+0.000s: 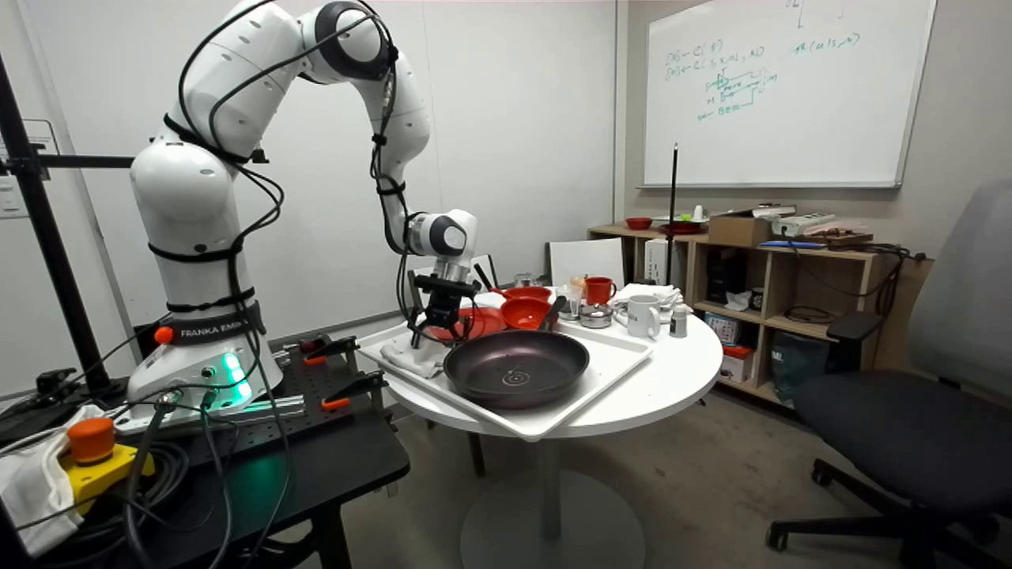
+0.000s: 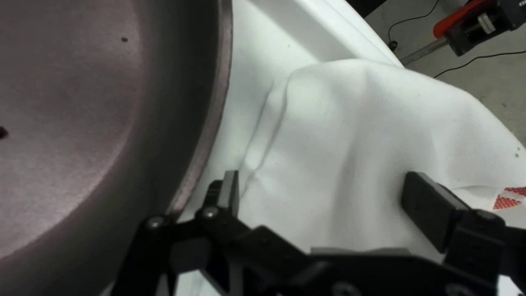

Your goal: Wipe the red plate with a towel

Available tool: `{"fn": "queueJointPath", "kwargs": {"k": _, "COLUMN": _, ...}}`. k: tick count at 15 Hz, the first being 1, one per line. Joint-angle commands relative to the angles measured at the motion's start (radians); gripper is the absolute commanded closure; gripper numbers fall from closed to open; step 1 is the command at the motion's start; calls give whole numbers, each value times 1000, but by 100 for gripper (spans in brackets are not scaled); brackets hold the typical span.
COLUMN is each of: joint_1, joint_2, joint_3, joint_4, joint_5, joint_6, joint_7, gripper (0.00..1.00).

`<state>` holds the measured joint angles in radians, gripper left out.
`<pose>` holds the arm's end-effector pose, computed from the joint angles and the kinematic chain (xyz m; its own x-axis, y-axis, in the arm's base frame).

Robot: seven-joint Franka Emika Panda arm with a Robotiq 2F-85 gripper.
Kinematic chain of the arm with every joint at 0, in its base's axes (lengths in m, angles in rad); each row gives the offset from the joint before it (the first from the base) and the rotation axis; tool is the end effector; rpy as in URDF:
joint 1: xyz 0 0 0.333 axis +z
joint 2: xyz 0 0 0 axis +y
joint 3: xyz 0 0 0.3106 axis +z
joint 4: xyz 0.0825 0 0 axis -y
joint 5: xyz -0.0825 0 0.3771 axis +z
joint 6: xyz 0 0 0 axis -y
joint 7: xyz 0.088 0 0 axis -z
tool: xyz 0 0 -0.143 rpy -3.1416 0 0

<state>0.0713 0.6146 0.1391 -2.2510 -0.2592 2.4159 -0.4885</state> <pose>0.4373 0.0987 0.0345 0.5284 0.7649 -0.3685 0.7571 -0.6209 -0.2032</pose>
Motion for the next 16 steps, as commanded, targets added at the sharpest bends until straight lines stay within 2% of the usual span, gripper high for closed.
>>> {"fn": "queueJointPath", "kwargs": {"k": 1, "joint_1": -12, "joint_2": 40, "joint_3": 19, "joint_4": 29, "joint_5": -6, "joint_6": 19, "joint_7": -13, "gripper": 0}}
{"fn": "queueJointPath", "kwargs": {"k": 14, "joint_1": -26, "joint_2": 112, "joint_3": 39, "joint_4": 37, "joint_5": -7, "joint_6": 79, "joint_7": -35, "gripper": 0}}
{"fn": "queueJointPath", "kwargs": {"k": 15, "joint_1": -28, "joint_2": 114, "joint_3": 41, "joint_4": 36, "joint_5": -7, "joint_6": 85, "joint_7": -37, "gripper": 25}}
{"fn": "queueJointPath", "kwargs": {"k": 16, "joint_1": -30, "joint_2": 116, "joint_3": 42, "joint_4": 35, "joint_5": -7, "joint_6": 90, "joint_7": -39, "gripper": 26}}
